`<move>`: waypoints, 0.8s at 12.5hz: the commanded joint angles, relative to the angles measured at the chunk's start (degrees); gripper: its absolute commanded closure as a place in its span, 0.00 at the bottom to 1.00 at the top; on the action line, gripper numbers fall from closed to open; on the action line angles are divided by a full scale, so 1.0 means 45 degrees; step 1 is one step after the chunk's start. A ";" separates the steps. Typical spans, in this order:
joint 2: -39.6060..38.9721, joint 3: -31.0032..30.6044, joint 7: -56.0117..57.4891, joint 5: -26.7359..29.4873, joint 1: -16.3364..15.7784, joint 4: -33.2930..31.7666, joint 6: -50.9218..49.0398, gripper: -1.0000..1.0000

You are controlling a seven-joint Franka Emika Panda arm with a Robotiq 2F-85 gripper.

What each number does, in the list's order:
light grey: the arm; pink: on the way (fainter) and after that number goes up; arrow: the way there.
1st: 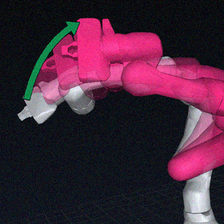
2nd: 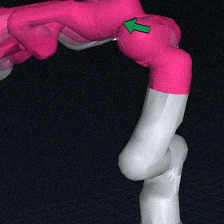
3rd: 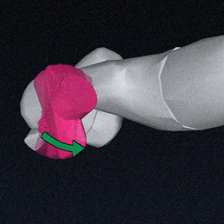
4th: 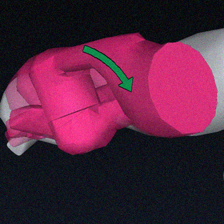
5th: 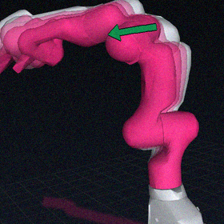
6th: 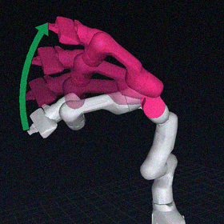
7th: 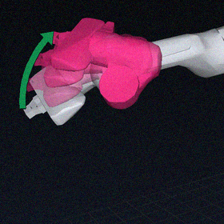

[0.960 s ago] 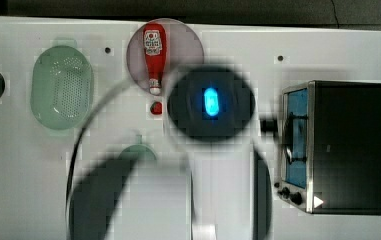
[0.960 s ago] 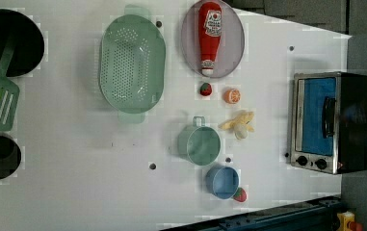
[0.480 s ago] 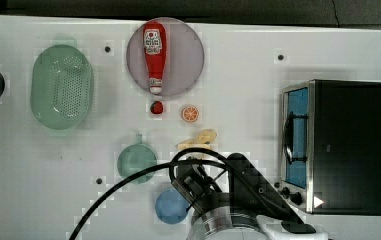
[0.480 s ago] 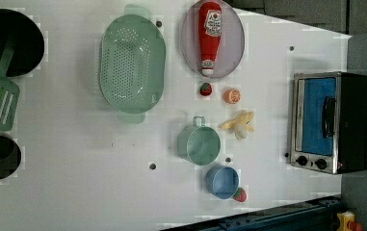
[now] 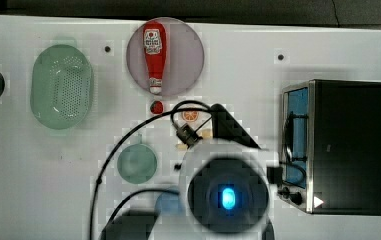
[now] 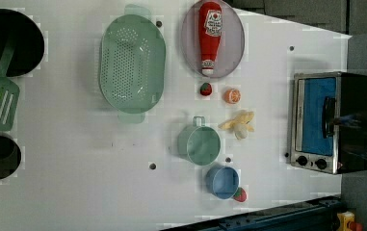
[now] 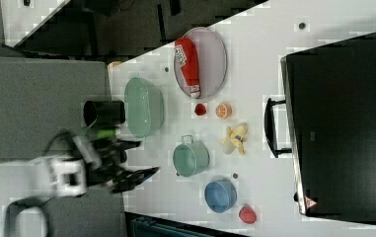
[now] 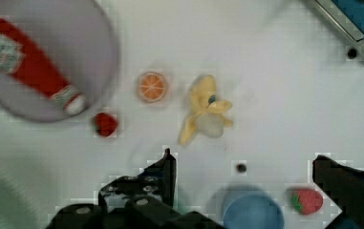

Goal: Pick banana from table and place on oven.

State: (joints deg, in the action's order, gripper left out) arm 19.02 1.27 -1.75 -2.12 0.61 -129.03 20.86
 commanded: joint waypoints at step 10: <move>-0.5373 0.0036 -0.0333 0.0017 0.0038 -0.2220 0.6880 0.00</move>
State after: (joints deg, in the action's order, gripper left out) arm -5.69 1.74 -1.83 -2.00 0.68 -138.76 50.97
